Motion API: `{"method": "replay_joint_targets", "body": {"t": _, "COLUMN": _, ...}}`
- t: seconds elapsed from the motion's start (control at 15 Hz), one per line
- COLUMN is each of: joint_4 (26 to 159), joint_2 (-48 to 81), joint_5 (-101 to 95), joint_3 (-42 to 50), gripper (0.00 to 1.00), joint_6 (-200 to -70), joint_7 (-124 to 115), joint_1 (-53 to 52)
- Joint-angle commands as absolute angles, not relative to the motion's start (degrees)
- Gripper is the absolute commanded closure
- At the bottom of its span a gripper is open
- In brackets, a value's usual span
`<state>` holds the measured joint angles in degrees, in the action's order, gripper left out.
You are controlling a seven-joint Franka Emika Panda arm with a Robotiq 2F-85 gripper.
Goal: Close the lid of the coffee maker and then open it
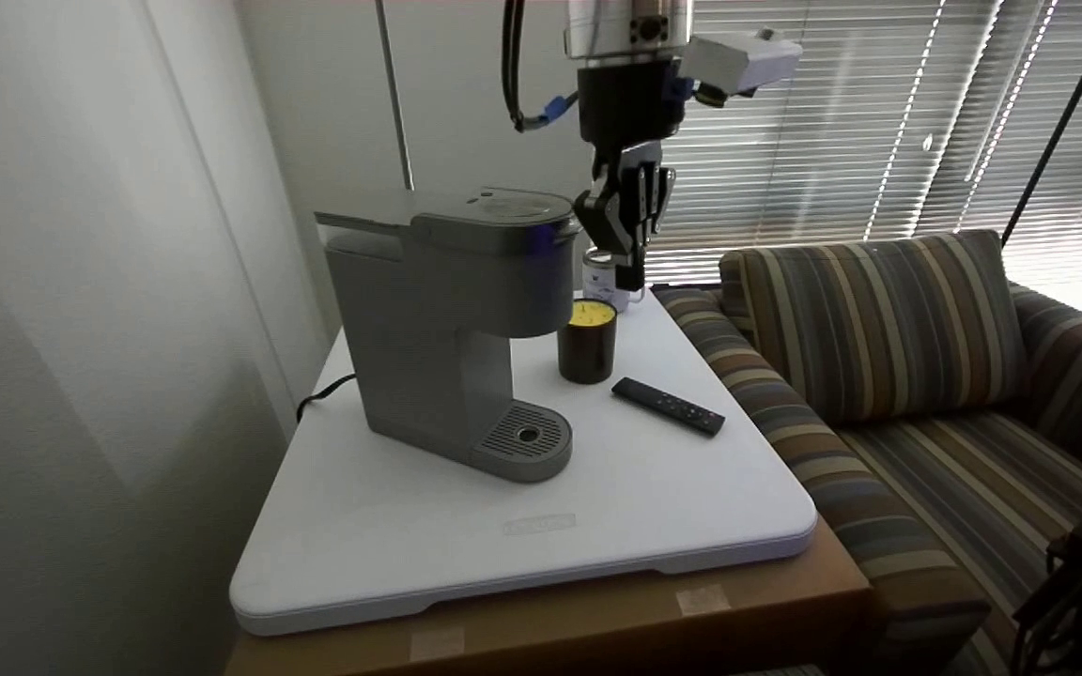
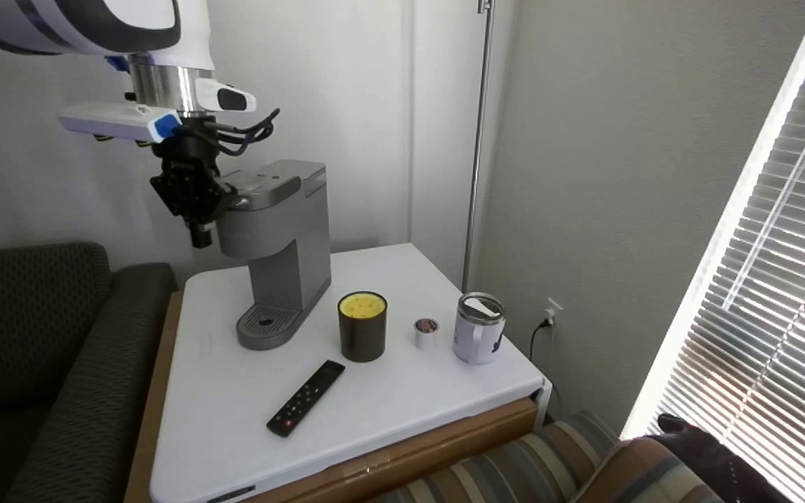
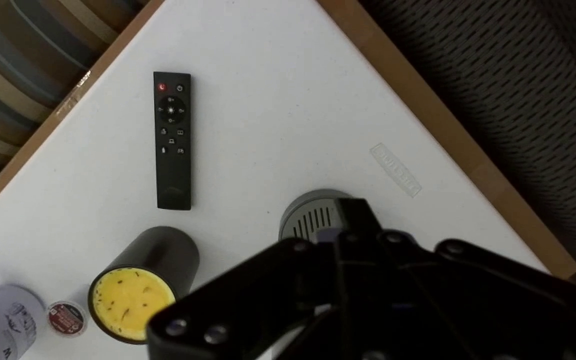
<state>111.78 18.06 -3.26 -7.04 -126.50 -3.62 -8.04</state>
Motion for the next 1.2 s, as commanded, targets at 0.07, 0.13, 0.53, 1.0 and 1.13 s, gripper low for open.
{"method": "replay_joint_targets", "body": {"t": 0.07, "joint_4": 113.48, "joint_2": 14.60, "joint_5": -3.62, "joint_3": -6.41, "gripper": 1.00, "joint_6": -124.46, "joint_7": -5.08, "joint_1": -8.42}}
{"method": "replay_joint_targets", "body": {"t": 0.13, "joint_4": 113.50, "joint_2": 14.15, "joint_5": -3.95, "joint_3": -6.33, "gripper": 1.00, "joint_6": -123.58, "joint_7": -5.52, "joint_1": -8.49}}
{"method": "replay_joint_targets", "body": {"t": 0.53, "joint_4": 113.43, "joint_2": 11.02, "joint_5": -7.81, "joint_3": -6.02, "gripper": 1.00, "joint_6": -114.96, "joint_7": -7.69, "joint_1": -8.37}}
{"method": "replay_joint_targets", "body": {"t": 1.0, "joint_4": 114.41, "joint_2": 6.59, "joint_5": -6.58, "joint_3": -6.69, "gripper": 1.00, "joint_6": -115.15, "joint_7": -1.05, "joint_1": -7.50}}
{"method": "replay_joint_targets", "body": {"t": 1.13, "joint_4": 111.96, "joint_2": 8.47, "joint_5": -7.00, "joint_3": -6.76, "gripper": 1.00, "joint_6": -113.46, "joint_7": -2.42, "joint_1": -8.04}}
